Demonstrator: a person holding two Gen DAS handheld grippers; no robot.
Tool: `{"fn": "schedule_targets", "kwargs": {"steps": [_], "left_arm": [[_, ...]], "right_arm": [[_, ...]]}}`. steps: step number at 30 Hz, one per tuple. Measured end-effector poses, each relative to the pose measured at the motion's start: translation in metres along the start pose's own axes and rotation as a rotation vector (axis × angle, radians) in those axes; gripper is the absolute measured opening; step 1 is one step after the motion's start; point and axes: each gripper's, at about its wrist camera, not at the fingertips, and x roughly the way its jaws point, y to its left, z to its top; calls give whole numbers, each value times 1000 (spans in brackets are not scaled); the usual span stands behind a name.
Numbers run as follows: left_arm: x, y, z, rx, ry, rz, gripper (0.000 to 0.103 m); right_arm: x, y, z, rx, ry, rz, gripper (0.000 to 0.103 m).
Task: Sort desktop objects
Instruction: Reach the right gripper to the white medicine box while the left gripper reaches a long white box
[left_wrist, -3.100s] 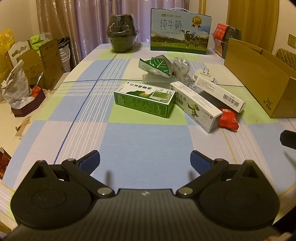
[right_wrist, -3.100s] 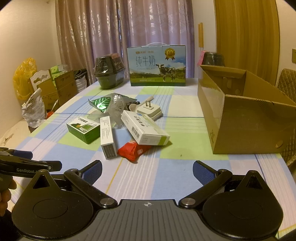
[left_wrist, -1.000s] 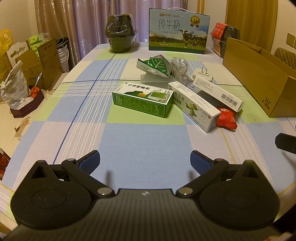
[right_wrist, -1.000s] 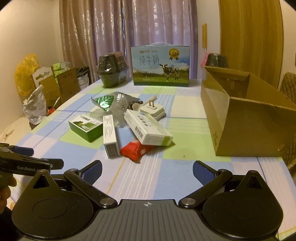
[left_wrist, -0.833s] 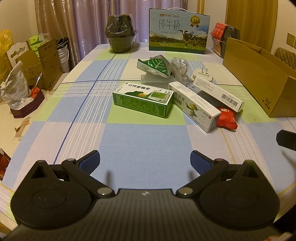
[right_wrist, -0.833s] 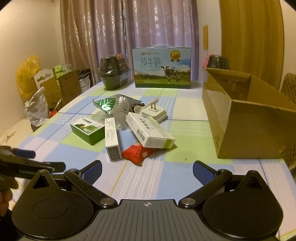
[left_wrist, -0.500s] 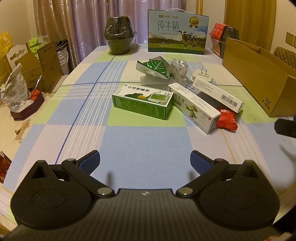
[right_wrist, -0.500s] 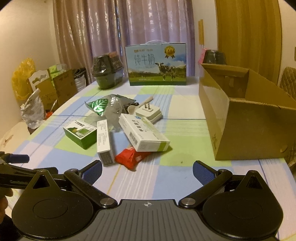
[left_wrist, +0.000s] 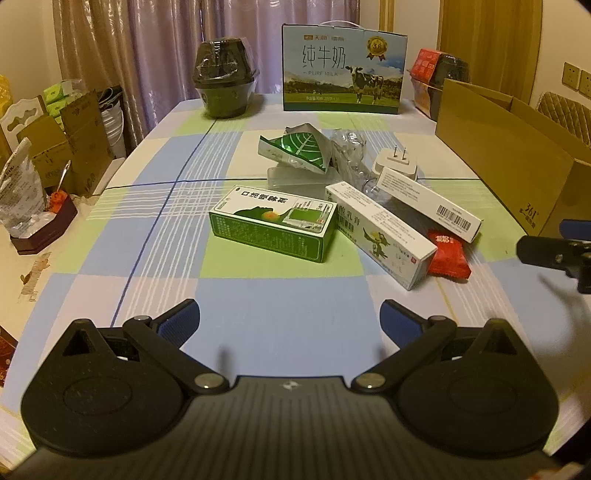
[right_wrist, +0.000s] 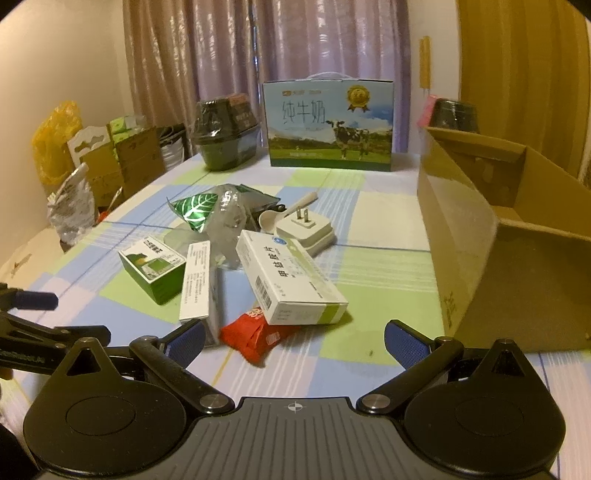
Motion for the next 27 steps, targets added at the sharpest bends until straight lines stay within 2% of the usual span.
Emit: {"fn": "schedule_targets", "kwargs": {"steps": [4,9,17,25,27], "left_arm": [[4,-3,5,-8,1,-26,102],[10,-14,10,12,-8,-57,102],[26,-31,16,21,1,-103,102],[39,-39,22,22,3,-113,99],[42,-42,24,20,-3,-122,98]], "right_arm": [[11,-4,3,0,3,5,101],[31,-9,10,9,20,27,87],[65,-29,21,4,59,59,86],[84,-41,22,39,86,126,85],[88,-43,22,59,92,139,78]]}}
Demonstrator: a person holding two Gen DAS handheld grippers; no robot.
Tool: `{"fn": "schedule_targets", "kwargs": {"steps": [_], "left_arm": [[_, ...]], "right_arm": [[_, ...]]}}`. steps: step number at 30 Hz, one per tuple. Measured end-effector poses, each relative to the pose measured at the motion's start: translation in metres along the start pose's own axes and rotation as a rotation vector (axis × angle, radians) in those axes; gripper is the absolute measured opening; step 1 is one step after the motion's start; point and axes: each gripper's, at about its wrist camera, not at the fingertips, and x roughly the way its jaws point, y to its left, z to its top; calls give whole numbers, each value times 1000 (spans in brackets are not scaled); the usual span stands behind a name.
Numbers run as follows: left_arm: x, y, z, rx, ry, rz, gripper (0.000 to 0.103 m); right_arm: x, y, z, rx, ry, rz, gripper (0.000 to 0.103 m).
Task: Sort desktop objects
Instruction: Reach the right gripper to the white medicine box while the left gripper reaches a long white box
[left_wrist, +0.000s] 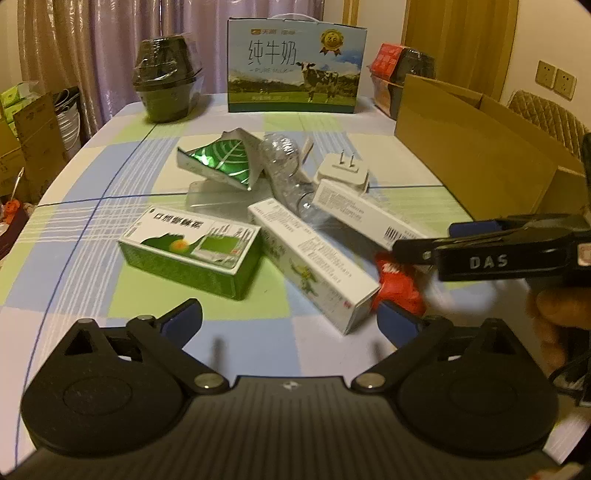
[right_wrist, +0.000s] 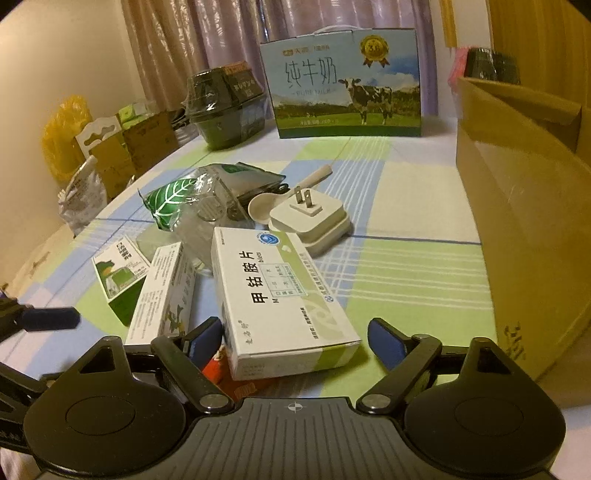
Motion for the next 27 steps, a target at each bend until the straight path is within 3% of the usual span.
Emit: {"fn": "schedule_targets", "kwargs": {"steps": [11,20,22,27], "left_arm": [[14,-20,8,35,-14,-21,88],[24,-23,9,55,5,-20,57],[21,-23,7,72,8,-18,39],[9,-20,-1,107,27,9,27]], "right_arm": [[-18,10,-2,-18,-21,-61,73],[-36,15,-11,-52,-8,-155,73],[-43,19,-17,-59,1,-178,73],[-61,31,-37,-60,29,-234,72]]}}
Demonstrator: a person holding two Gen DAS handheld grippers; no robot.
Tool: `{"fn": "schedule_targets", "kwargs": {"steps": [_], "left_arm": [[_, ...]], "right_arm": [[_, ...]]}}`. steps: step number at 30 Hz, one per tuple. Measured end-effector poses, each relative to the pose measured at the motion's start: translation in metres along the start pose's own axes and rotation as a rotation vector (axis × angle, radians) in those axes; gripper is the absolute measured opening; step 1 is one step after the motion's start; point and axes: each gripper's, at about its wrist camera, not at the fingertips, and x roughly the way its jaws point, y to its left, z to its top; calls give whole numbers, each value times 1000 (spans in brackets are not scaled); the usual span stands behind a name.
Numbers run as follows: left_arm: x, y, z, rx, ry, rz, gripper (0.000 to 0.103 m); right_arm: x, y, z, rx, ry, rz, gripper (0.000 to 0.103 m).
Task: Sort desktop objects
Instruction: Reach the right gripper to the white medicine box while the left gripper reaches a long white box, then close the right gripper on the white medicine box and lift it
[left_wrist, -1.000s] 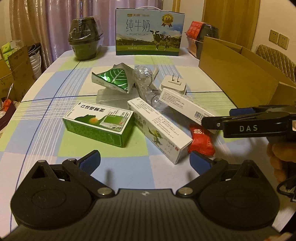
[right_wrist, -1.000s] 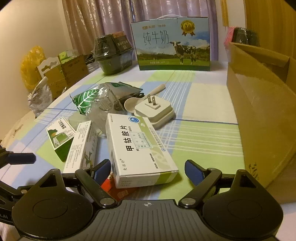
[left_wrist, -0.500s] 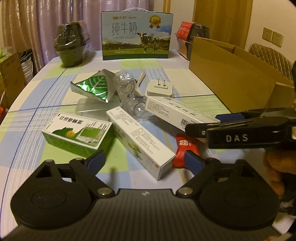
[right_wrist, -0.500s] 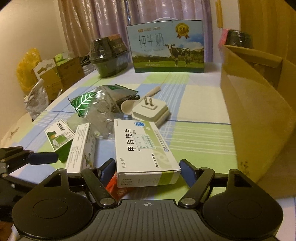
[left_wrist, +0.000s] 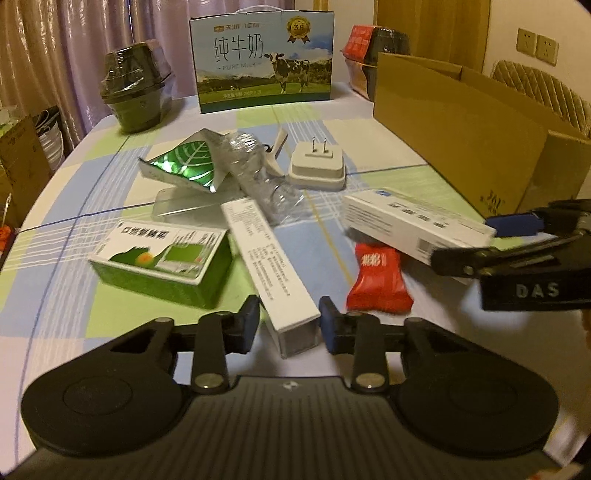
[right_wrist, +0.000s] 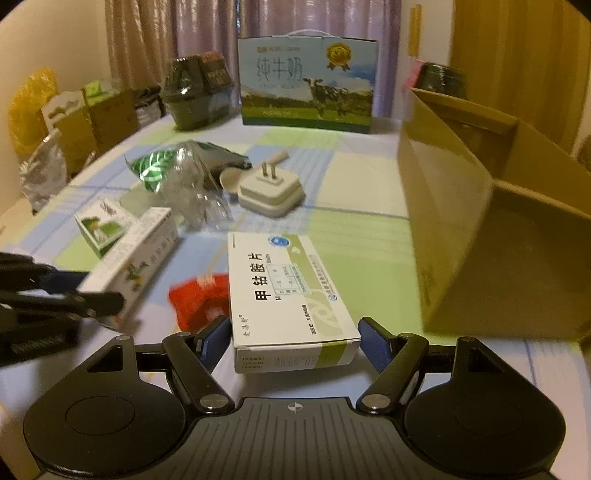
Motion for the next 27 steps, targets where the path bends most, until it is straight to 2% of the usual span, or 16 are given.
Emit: {"fn": "schedule_targets", "kwargs": {"steps": [7,9,12,14,15,16,18,23,27], "left_arm": [[-37,-4,-17,42,15,-42,25],[-46,-7,-24,53,11,-50,25],[-53,-7,-33,54,12,-62,25],[-53,-5,-36,46,11,-63,25],[-53,-3,-36,37,10,-64,27],[-52,-2,-35,29,8,-62,35],[-52,0,-33,18,-4,-56,42],[-42,-1,-25,18,-11,-56,48],[-30,-3,-18,22,-13,-40,48]], "right_arm": [[-28,16,-29,2,31,15,71],[-35,19,-34,-14,22,29,75],[-35,17,-32,8,5,11,88],[-30,11,-29,44,10,2,89],[-28,8,-29,69,15,7,89],[-26,4,-28,99,21,17,89],[-20,0,-26,131,32,26,89],[-12,0,-24,137,34,27,89],[-6,1,-23,116,32,17,89]]}}
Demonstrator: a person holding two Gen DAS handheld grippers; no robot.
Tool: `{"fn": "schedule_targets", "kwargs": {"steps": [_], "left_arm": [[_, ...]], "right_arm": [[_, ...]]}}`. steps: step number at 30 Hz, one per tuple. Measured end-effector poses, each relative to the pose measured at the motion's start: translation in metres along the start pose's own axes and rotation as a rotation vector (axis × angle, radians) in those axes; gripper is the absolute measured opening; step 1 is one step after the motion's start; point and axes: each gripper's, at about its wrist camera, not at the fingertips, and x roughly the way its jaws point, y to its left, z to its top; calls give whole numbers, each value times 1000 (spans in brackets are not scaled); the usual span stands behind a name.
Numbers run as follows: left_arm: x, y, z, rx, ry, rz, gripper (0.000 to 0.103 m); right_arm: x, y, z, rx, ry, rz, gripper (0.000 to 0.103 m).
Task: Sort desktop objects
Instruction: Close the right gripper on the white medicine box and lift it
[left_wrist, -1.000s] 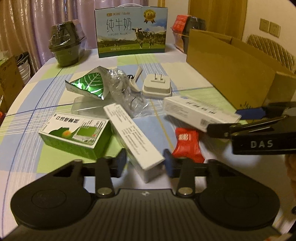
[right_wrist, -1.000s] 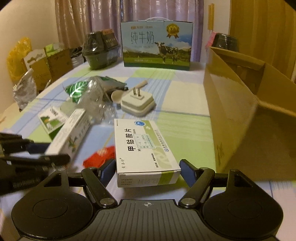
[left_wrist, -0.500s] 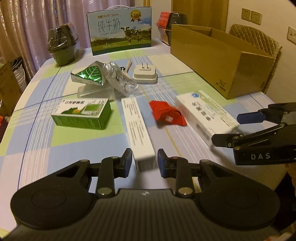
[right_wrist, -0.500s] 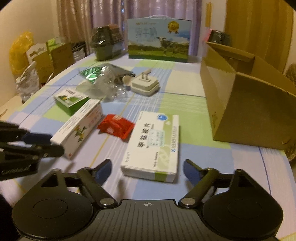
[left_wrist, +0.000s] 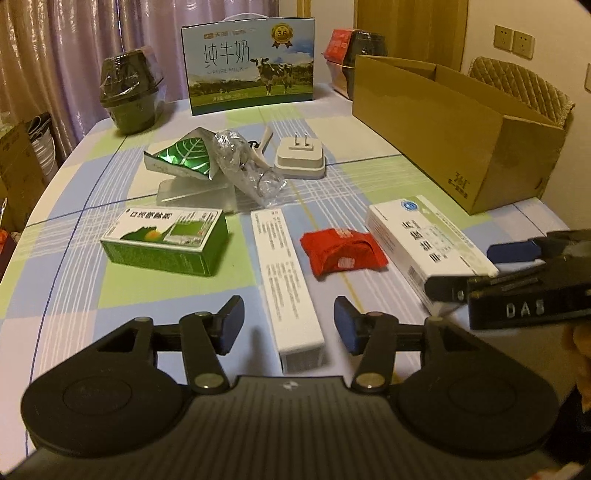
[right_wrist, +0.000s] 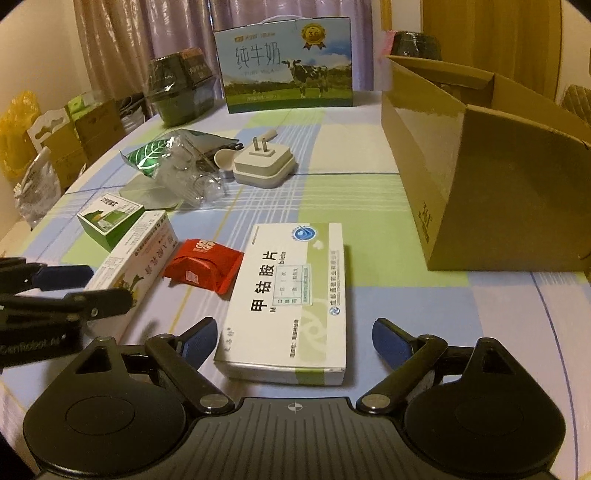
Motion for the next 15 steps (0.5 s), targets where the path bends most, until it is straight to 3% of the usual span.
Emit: {"fn": "schedule_targets", "kwargs": {"steps": [8,11,13,15], "left_arm": [[21,5,9,-58,27,17,46],[26,5,9,-65,32,15,41],[29,6,9,-71,37,21,29],[30,7,9,-81,42,16,25]], "right_arm": [[10,2,4,-15,-7,6,88],[13,2,6,-9,-8,10,87],[15,1,7,-4,-10,11,84],[17,1,8,-1,-9,9,82]]}}
